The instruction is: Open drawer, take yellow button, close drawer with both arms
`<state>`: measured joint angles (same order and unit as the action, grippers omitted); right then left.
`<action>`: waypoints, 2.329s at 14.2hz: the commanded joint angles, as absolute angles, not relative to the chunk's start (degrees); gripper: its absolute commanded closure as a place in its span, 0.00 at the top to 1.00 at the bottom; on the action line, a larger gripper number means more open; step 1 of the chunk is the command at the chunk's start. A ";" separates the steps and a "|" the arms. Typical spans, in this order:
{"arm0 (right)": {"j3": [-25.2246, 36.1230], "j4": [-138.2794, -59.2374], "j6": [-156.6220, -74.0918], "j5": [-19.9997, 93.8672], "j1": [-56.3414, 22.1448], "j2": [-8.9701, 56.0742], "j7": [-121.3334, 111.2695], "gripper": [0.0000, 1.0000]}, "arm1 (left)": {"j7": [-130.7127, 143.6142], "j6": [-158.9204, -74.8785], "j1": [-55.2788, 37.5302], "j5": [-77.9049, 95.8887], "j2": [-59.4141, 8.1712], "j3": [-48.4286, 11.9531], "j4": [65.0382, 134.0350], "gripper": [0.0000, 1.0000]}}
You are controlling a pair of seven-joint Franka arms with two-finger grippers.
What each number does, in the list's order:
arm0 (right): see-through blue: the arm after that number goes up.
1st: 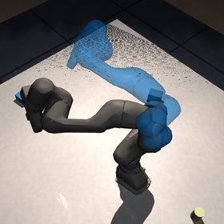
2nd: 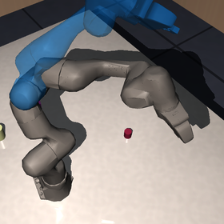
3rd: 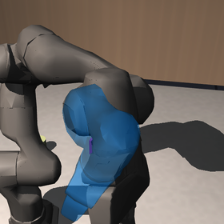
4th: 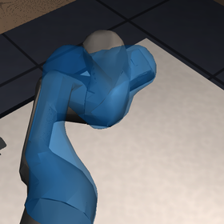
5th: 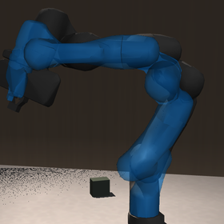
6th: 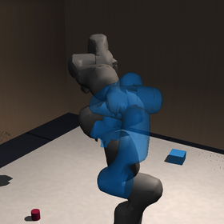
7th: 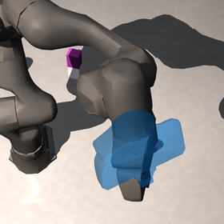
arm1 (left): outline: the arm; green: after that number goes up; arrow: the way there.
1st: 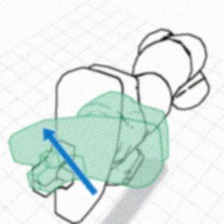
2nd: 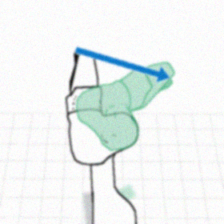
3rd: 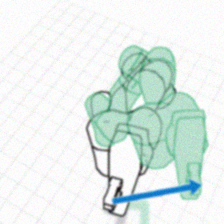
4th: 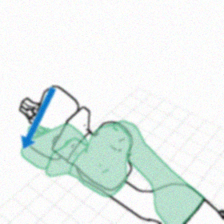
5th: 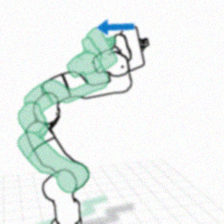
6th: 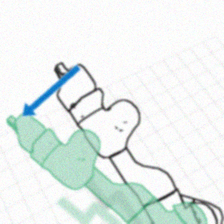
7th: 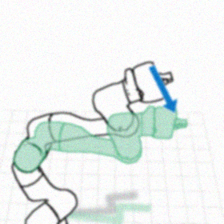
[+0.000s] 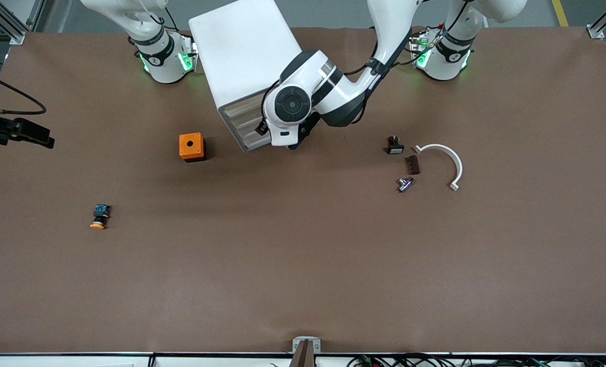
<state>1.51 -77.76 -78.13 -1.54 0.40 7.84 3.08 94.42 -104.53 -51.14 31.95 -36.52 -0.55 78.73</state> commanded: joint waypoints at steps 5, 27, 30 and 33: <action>0.97 -78.65 -74.19 -1.14 1.14 3.43 6.77 1.00 | 96.42 -104.50 -51.15 34.28 -35.95 -1.67 78.31 1.00; 1.14 -96.86 -86.48 2.02 1.76 -10.11 0.45 1.00 | 42.22 -104.24 -31.13 19.26 -14.61 -1.32 96.57 1.00; 1.41 -96.85 -86.48 0.53 2.02 -11.25 -1.93 1.00 | 35.72 -103.80 -25.86 14.34 -8.80 -1.49 102.47 1.00; 1.49 -97.29 -86.04 0.35 2.11 -11.34 -1.93 1.00 | 23.93 -102.39 -20.32 12.05 -3.71 -1.49 106.24 1.00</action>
